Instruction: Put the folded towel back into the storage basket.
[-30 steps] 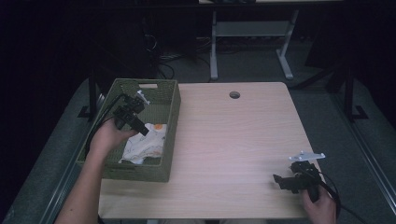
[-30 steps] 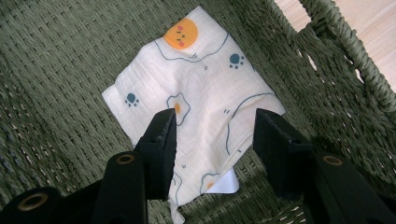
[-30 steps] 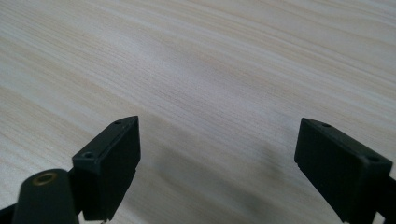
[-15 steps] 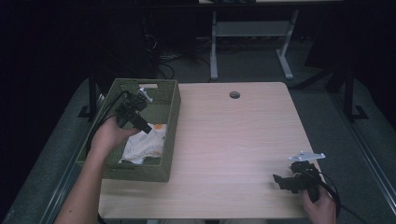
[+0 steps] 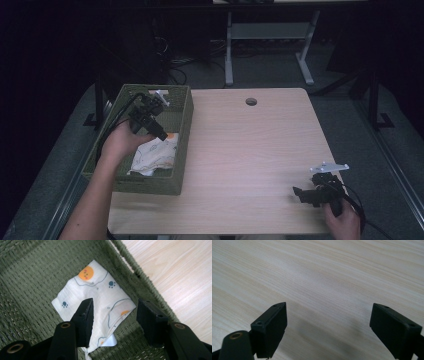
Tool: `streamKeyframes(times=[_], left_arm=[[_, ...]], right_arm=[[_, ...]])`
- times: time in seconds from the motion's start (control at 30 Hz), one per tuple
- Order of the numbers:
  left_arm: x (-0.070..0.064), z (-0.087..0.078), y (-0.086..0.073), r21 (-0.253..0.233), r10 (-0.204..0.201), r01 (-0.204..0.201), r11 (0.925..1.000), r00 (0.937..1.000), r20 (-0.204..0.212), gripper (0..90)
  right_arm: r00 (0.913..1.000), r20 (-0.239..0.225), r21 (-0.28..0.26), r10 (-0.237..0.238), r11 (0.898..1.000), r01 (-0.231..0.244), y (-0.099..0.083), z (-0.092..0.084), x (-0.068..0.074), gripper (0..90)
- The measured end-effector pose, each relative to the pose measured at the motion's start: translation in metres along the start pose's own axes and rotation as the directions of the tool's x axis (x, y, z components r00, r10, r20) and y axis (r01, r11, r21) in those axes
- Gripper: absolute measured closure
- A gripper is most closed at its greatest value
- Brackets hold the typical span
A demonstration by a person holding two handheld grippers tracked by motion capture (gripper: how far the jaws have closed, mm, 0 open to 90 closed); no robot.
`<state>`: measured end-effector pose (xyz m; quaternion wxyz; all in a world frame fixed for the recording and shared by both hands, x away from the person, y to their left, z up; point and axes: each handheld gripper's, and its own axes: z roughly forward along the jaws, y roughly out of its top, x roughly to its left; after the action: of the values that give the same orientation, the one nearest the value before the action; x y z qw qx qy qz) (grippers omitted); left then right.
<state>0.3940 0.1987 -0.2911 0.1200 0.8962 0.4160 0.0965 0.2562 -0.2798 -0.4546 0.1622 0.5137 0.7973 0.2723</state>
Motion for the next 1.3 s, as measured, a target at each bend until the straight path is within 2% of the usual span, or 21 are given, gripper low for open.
streamKeyframes(times=[0.37, 0.63, 0.9, 1.3], left_arm=[[-0.011, -0.005, 0.011, -0.006, 0.013, -0.013, 0.9999, 0.9999, -0.004, 48.2], [-0.022, -0.005, 0.021, -0.013, 0.026, -0.026, 0.9996, 0.9996, 0.01, 48.4], [-0.036, 0.0, 0.032, -0.021, 0.054, -0.053, 0.9984, 0.9984, 0.02, 48.4], [-0.057, 0.007, 0.045, -0.006, 0.107, -0.107, 0.9943, 0.9935, 0.038, 48.3]], right_arm=[[1.0, 0.0, 0.0, 0.008, 1.0, -0.008, 0.0, -0.001, -0.001, 14.2], [0.9999, 0.003, -0.003, 0.01, 1.0, -0.01, -0.001, -0.002, -0.002, 14.2], [0.9998, 0.006, -0.003, 0.017, 1.0, -0.016, -0.001, -0.003, -0.003, 14.2], [0.9998, 0.005, -0.01, 0.019, 1.0, -0.019, -0.002, -0.005, -0.004, 14.2]])
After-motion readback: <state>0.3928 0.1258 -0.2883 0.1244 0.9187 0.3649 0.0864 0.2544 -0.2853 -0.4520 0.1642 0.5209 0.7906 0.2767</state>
